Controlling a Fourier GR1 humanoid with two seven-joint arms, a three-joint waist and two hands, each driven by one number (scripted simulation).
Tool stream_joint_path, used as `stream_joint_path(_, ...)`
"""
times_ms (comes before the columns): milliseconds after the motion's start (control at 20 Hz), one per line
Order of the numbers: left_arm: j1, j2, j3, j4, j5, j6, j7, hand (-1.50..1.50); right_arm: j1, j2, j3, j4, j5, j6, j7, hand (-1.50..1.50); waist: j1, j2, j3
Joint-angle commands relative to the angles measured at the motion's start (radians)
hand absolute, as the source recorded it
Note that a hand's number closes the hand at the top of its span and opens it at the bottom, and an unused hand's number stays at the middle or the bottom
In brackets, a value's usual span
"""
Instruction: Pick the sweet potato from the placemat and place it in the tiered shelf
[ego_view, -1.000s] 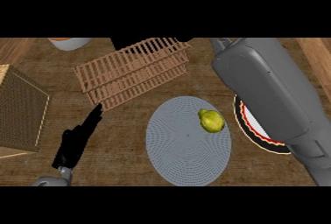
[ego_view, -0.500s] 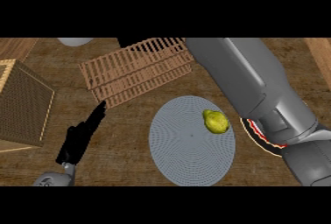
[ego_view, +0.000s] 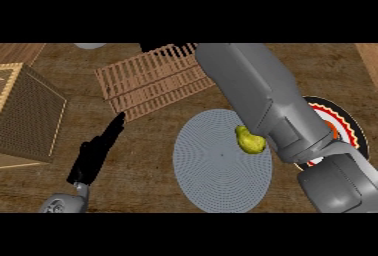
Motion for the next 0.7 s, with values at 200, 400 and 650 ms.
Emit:
stream_joint_path(200,-0.014,0.015,0.006,0.016,0.004,-0.026,-0.020,0.00,0.069,0.038,-0.314,0.001,-0.345,0.006,-0.081,-1.50,0.023,0.010,0.002)
stream_joint_path(400,-0.005,0.001,-0.009,0.038,0.001,-0.036,-0.044,0.00,0.047,0.039,-0.396,-0.002,-0.454,-0.039,-0.161,-1.50,0.044,0.012,0.000)
stream_joint_path(650,-0.036,-0.010,0.011,0.016,-0.003,0.004,0.015,0.00,0.053,0.039,-0.466,-0.021,-0.473,-0.200,-0.298,-1.50,0.005,0.004,0.001)
